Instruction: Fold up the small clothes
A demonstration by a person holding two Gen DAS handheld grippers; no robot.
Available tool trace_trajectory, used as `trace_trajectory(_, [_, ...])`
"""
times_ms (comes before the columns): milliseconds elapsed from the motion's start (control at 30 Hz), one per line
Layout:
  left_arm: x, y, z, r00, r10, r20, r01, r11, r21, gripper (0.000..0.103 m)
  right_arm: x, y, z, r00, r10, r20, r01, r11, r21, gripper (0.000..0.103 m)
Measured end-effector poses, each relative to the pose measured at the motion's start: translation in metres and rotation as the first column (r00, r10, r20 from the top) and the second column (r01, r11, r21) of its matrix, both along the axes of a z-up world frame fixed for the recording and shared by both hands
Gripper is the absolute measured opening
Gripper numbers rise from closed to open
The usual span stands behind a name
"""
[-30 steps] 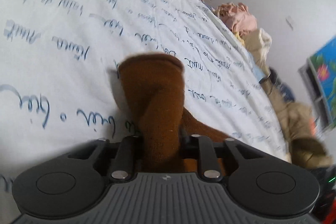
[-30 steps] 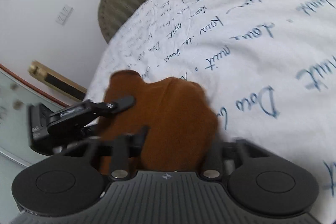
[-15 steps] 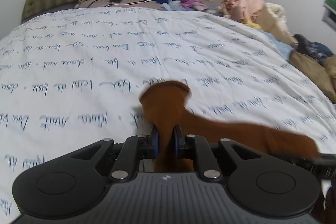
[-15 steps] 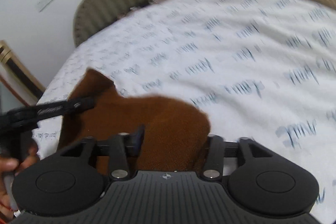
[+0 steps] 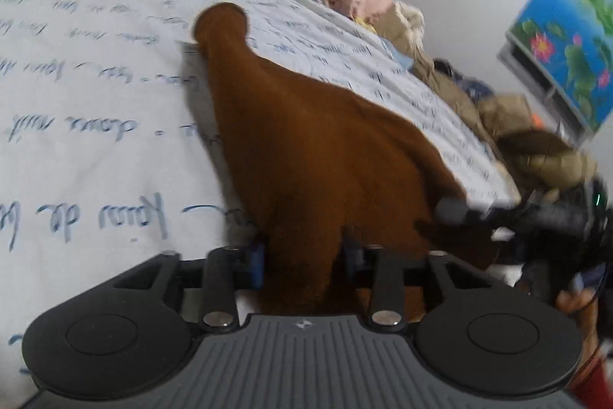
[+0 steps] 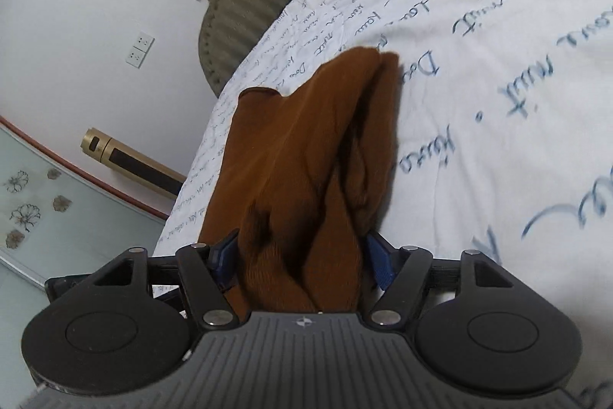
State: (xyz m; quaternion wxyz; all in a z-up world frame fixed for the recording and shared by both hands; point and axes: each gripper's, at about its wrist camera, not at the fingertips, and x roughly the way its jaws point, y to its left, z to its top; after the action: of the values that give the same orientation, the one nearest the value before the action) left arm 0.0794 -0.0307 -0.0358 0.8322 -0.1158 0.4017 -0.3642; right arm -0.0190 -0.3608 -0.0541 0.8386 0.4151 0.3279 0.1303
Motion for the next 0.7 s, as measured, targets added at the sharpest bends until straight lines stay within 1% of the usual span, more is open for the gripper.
trace_trajectory(33, [0.0, 0.007, 0.003, 1.0, 0.013, -0.011, -0.013, 1.0, -0.019, 0.027, -0.002, 0.004, 0.0, 1.0, -0.009, -0.011, 0.009, 1.0, -0.009, 0.034])
trace_trajectory(67, [0.0, 0.011, 0.007, 1.0, 0.025, -0.002, -0.025, 0.999, -0.026, 0.027, -0.003, 0.007, 0.0, 1.0, -0.006, -0.019, 0.006, 1.0, 0.001, 0.03])
trace_trajectory(100, [-0.003, 0.012, 0.009, 0.999, 0.029, 0.019, -0.029, 0.999, -0.014, 0.027, -0.006, 0.01, 0.0, 1.0, -0.008, -0.008, 0.008, 1.0, 0.007, 0.03])
trace_trajectory(133, [-0.009, 0.011, 0.01, 0.998, 0.03, 0.049, -0.031, 0.999, 0.016, 0.028, -0.01, 0.013, 0.002, 1.0, -0.014, 0.004, 0.014, 1.0, -0.016, 0.03])
trace_trajectory(167, [-0.017, 0.006, 0.01, 0.995, 0.034, 0.095, -0.041, 0.997, 0.063, 0.032, -0.013, 0.017, 0.004, 1.0, -0.029, -0.004, 0.028, 0.997, -0.071, 0.03])
trace_trajectory(200, [-0.028, 0.002, 0.013, 0.987, 0.042, 0.153, -0.059, 0.992, 0.113, 0.033, -0.014, 0.023, 0.005, 0.999, -0.051, -0.011, 0.049, 0.989, -0.14, 0.033])
trace_trajectory(233, [-0.041, -0.001, 0.017, 0.975, 0.047, 0.215, -0.081, 0.985, 0.153, 0.039, -0.018, 0.029, 0.008, 0.997, -0.078, -0.002, 0.076, 0.978, -0.196, 0.041])
trace_trajectory(267, [-0.054, -0.004, 0.022, 0.961, 0.056, 0.272, -0.11, 0.976, 0.187, 0.052, -0.024, 0.035, 0.013, 0.995, -0.101, 0.013, 0.101, 0.965, -0.241, 0.045])
trace_trajectory(300, [-0.066, -0.006, 0.027, 0.945, 0.073, 0.319, -0.145, 0.967, 0.209, 0.061, -0.03, 0.042, 0.019, 0.991, -0.128, 0.025, 0.13, 0.948, -0.29, 0.057])
trace_trajectory(333, [-0.074, -0.006, 0.031, 0.933, 0.097, 0.346, -0.181, 0.959, 0.217, 0.077, -0.037, 0.05, 0.025, 0.987, -0.158, 0.043, 0.163, 0.922, -0.352, 0.068])
trace_trajectory(367, [-0.081, -0.004, 0.035, 0.922, 0.128, 0.366, -0.218, 0.952, 0.216, 0.081, -0.044, 0.058, 0.031, 0.981, -0.186, 0.064, 0.195, 0.888, -0.416, 0.074])
trace_trajectory(400, [-0.087, -0.003, 0.038, 0.914, 0.151, 0.376, -0.244, 0.946, 0.214, 0.081, -0.05, 0.066, 0.035, 0.974, -0.21, 0.08, 0.223, 0.852, -0.474, 0.082])
trace_trajectory(433, [-0.088, -0.003, 0.039, 0.913, 0.166, 0.372, -0.262, 0.939, 0.223, 0.081, -0.056, 0.073, 0.039, 0.97, -0.224, 0.095, 0.24, 0.818, -0.522, 0.086])
trace_trajectory(467, [-0.088, -0.004, 0.039, 0.915, 0.178, 0.361, -0.278, 0.929, 0.246, 0.081, -0.062, 0.078, 0.04, 0.969, -0.222, 0.106, 0.243, 0.796, -0.554, 0.089])
trace_trajectory(500, [-0.087, -0.005, 0.038, 0.918, 0.193, 0.346, -0.296, 0.914, 0.277, 0.081, -0.064, 0.084, 0.039, 0.971, -0.212, 0.11, 0.236, 0.783, -0.575, 0.093])
trace_trajectory(567, [-0.082, -0.006, 0.033, 0.922, 0.217, 0.321, -0.325, 0.884, 0.335, 0.081, -0.067, 0.092, 0.037, 0.974, -0.205, 0.094, 0.219, 0.761, -0.611, 0.094])
trace_trajectory(600, [-0.081, -0.003, 0.03, 0.923, 0.23, 0.308, -0.334, 0.875, 0.349, 0.081, -0.066, 0.098, 0.037, 0.975, -0.202, 0.087, 0.212, 0.748, -0.629, 0.094])
trace_trajectory(667, [-0.082, 0.007, 0.032, 0.926, 0.259, 0.276, -0.347, 0.872, 0.346, 0.081, -0.073, 0.105, 0.04, 0.979, -0.18, 0.092, 0.196, 0.729, -0.656, 0.094])
trace_trajectory(700, [-0.083, 0.015, 0.035, 0.921, 0.283, 0.267, -0.365, 0.866, 0.341, 0.081, -0.076, 0.11, 0.044, 0.982, -0.161, 0.095, 0.182, 0.72, -0.669, 0.095])
